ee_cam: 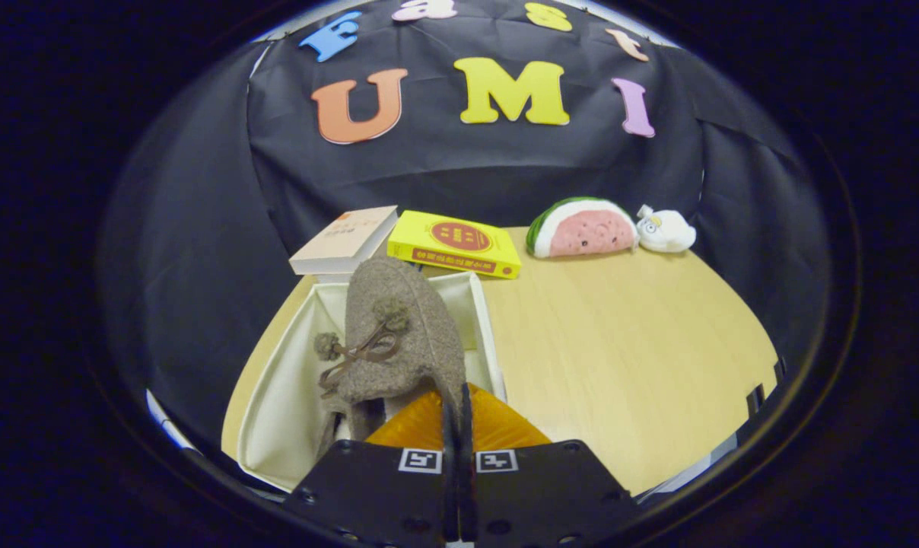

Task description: Open the storage box then place both shoes into the box .Put the left shoe in first, then the right shoe, with the right side of both shoes facing outward in a uniform manner.

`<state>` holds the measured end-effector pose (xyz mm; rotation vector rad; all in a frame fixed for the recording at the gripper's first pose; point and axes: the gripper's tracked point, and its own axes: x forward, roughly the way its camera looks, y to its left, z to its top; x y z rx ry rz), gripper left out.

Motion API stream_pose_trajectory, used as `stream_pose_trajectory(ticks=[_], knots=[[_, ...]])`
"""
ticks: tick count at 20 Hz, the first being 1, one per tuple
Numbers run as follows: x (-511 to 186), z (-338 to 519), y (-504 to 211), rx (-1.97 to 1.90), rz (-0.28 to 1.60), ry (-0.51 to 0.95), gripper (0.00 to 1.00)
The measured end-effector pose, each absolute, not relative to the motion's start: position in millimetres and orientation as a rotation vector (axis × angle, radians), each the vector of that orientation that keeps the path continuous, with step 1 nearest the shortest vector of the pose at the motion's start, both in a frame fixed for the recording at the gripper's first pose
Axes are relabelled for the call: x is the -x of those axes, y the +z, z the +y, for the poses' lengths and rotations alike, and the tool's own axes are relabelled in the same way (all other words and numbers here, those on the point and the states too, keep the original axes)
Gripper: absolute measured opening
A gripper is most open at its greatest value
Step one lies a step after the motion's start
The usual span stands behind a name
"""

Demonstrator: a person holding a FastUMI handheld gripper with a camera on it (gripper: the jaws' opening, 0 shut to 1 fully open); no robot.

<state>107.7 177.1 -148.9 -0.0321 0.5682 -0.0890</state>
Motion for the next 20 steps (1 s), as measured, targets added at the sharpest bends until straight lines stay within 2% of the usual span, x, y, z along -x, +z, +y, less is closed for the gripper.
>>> stream_pose_trajectory(ticks=[1,2,3,6,7,8,9,13,14,15,20], knots=[[-107,178,-149,0.052,0.548,-0.086,0.06],[-107,181,-151,0.051,0.538,-0.083,0.06],[-103,182,-155,0.041,0.545,-0.083,0.13],[-104,169,-137,0.035,0.462,-0.127,0.06],[-103,168,-131,0.033,0.436,-0.126,0.1],[-99,166,-127,0.032,0.417,-0.126,0.09],[-94,164,-122,0.023,0.405,-0.119,0.17],[-79,143,-105,0.013,0.357,-0.105,0.27],[-77,139,-97,0.021,0.322,-0.099,0.27],[-73,136,-87,0.028,0.279,-0.086,0.36],[-51,99,-44,0.088,0.057,-0.087,0.54]])
